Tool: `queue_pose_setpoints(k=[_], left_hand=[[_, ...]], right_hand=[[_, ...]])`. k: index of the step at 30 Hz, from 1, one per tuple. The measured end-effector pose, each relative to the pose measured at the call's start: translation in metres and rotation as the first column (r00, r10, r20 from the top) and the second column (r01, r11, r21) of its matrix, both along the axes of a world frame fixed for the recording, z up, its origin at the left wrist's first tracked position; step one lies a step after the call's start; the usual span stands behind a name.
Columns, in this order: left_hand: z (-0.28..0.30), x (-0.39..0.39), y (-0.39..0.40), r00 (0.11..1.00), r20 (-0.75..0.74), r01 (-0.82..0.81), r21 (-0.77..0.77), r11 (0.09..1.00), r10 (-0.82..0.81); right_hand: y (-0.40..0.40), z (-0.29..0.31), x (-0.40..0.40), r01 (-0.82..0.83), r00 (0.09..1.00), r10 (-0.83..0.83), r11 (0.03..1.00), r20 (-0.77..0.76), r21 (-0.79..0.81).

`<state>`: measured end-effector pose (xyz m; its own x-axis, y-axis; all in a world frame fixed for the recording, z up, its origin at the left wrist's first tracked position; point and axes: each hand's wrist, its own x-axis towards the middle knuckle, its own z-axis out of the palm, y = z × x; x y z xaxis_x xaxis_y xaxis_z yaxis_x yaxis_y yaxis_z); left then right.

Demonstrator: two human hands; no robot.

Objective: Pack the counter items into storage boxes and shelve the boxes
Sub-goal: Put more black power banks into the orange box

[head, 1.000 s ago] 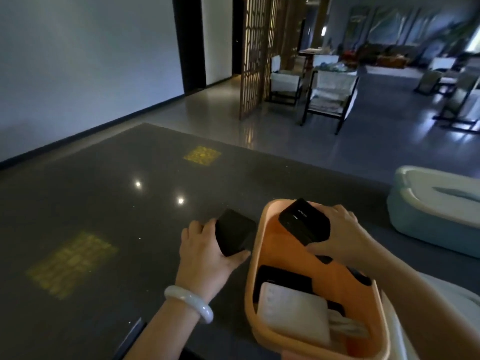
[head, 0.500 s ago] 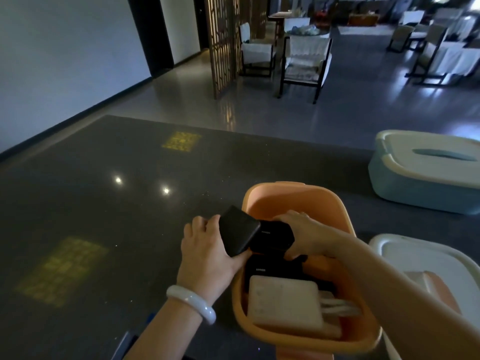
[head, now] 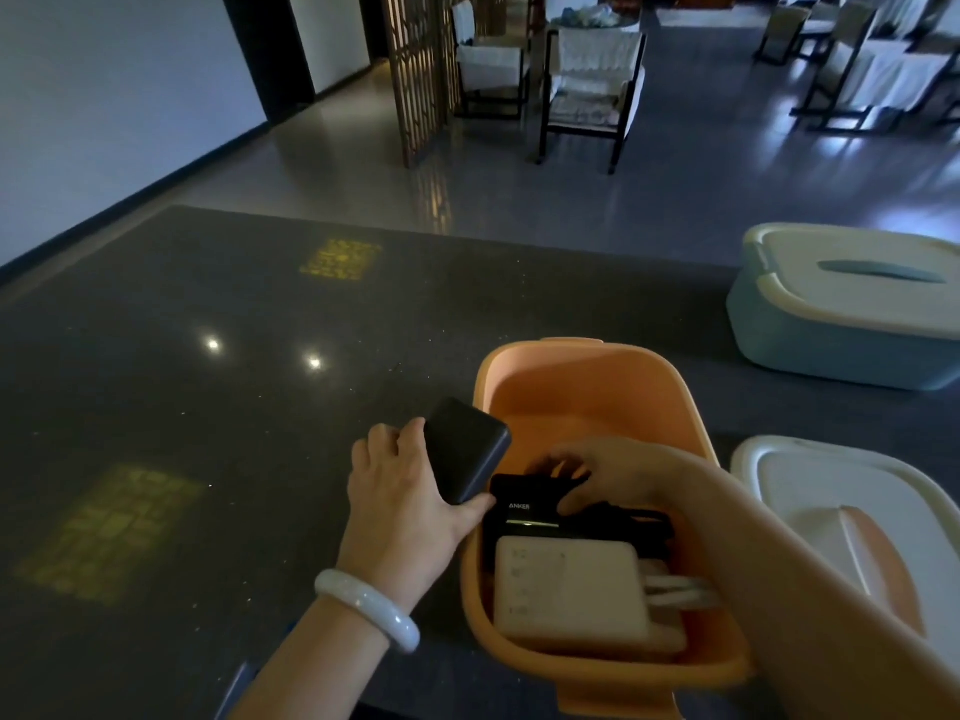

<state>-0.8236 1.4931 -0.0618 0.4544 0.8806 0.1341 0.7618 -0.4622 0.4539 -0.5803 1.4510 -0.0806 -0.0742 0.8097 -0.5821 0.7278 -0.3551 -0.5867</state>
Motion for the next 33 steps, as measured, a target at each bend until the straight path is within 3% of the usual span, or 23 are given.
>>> queue_pose_setpoints(k=[6,19,22,24,28,30,33], left_hand=[[0.0,0.001,-0.001,1.0,0.014,0.001,0.019,1.0,-0.002],[0.004,0.0,-0.002,1.0,0.015,-0.001,0.01,1.0,0.001],[0.009,0.002,-0.002,0.999,0.046,0.005,0.034,0.999,-0.007],[0.013,0.007,-0.001,0.996,0.086,0.008,0.039,0.999,-0.012],[0.022,0.03,0.0,0.996,0.092,0.01,0.079,0.997,-0.017],[0.024,0.043,0.001,0.997,0.071,0.028,0.072,0.997,-0.034],[0.023,0.052,0.009,0.982,0.149,0.13,-0.087,0.988,-0.116]], right_hand=[[0.005,0.002,-0.001,-0.069,0.997,0.068,0.996,-0.024,-0.054],[0.001,0.001,-0.004,0.02,0.998,-0.024,0.997,-0.058,-0.08],[-0.005,0.009,-0.006,0.086,0.996,-0.084,0.99,-0.019,0.113],[-0.008,0.023,-0.012,0.201,0.978,-0.174,0.94,-0.117,0.277],[-0.012,0.041,-0.031,0.42,0.816,-0.267,0.883,-0.513,0.208],[-0.012,0.041,-0.035,0.561,0.674,-0.357,0.816,-0.647,0.135],[-0.016,0.042,-0.029,0.693,0.477,-0.436,0.72,-0.764,0.022]])
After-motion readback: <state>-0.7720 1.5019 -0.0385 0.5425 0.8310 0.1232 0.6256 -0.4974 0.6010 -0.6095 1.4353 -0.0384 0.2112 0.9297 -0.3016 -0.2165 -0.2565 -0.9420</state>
